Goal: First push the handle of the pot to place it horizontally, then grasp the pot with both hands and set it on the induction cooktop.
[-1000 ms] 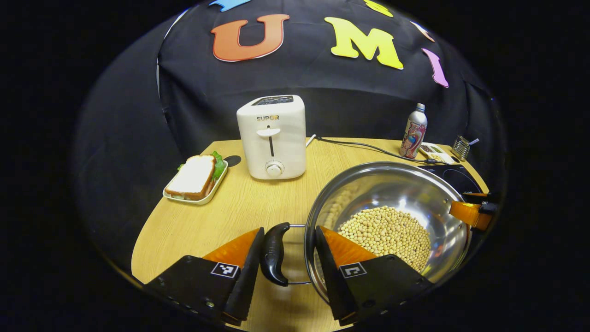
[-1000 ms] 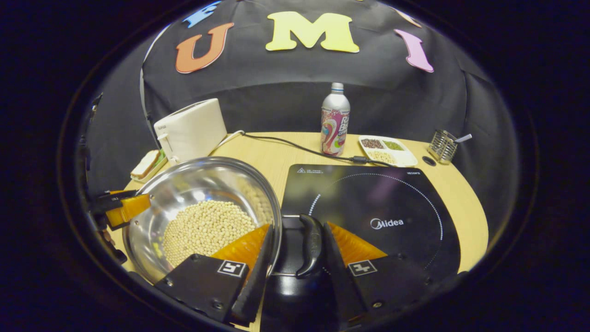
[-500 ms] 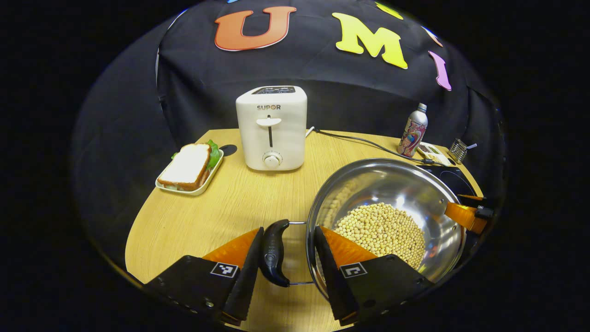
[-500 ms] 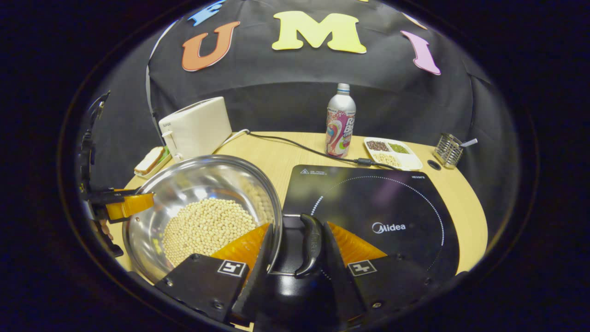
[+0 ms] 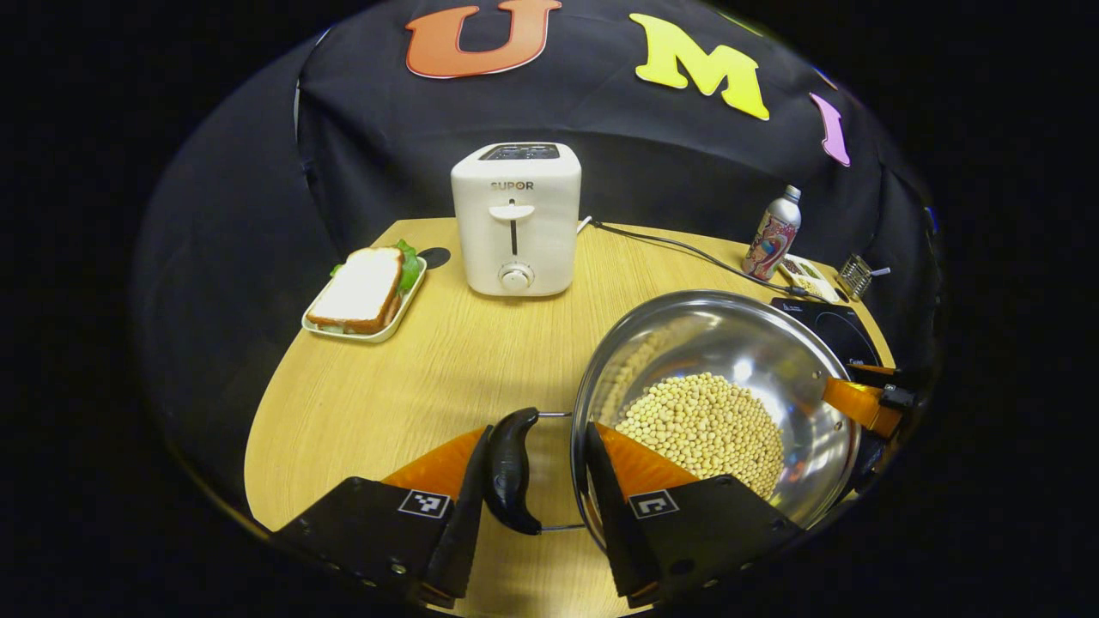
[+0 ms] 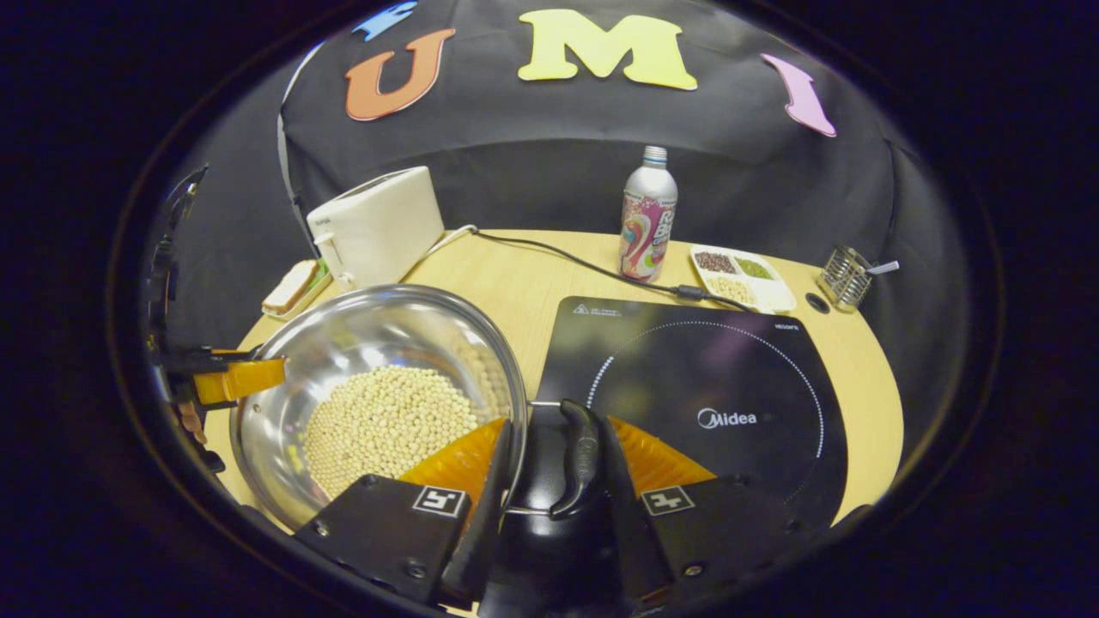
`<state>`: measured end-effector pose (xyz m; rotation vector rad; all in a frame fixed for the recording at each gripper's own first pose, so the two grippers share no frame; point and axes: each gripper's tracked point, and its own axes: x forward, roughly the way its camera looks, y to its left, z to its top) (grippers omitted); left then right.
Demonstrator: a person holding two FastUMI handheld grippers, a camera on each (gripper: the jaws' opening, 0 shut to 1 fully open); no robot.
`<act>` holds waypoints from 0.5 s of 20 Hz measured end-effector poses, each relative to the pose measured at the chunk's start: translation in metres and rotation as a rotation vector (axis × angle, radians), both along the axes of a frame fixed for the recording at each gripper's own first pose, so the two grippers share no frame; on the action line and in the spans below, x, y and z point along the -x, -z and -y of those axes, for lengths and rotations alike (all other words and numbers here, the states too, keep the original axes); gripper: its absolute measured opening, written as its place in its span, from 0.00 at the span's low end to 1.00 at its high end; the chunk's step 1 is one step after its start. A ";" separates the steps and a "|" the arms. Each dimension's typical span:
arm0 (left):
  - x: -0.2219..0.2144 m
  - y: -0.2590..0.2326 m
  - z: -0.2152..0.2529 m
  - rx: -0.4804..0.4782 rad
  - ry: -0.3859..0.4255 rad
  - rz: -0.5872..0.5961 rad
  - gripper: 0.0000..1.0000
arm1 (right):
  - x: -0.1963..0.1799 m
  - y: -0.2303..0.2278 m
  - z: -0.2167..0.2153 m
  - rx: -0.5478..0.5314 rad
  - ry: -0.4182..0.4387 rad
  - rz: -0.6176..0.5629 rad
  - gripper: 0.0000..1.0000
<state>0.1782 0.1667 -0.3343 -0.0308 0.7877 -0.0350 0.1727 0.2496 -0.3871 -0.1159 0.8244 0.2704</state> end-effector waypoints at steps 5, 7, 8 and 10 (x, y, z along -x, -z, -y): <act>0.014 -0.040 0.000 0.020 -0.032 0.001 0.70 | 0.003 -0.050 -0.003 -0.019 -0.049 0.051 0.60; 0.014 -0.061 0.004 0.018 -0.033 0.032 0.60 | 0.002 -0.077 0.000 -0.034 -0.057 0.077 0.58; 0.016 -0.075 0.005 0.016 -0.030 0.048 0.60 | 0.000 -0.089 0.002 -0.042 -0.060 0.086 0.58; 0.016 -0.098 0.011 0.011 -0.025 0.073 0.60 | 0.000 -0.114 0.008 -0.057 -0.060 0.102 0.60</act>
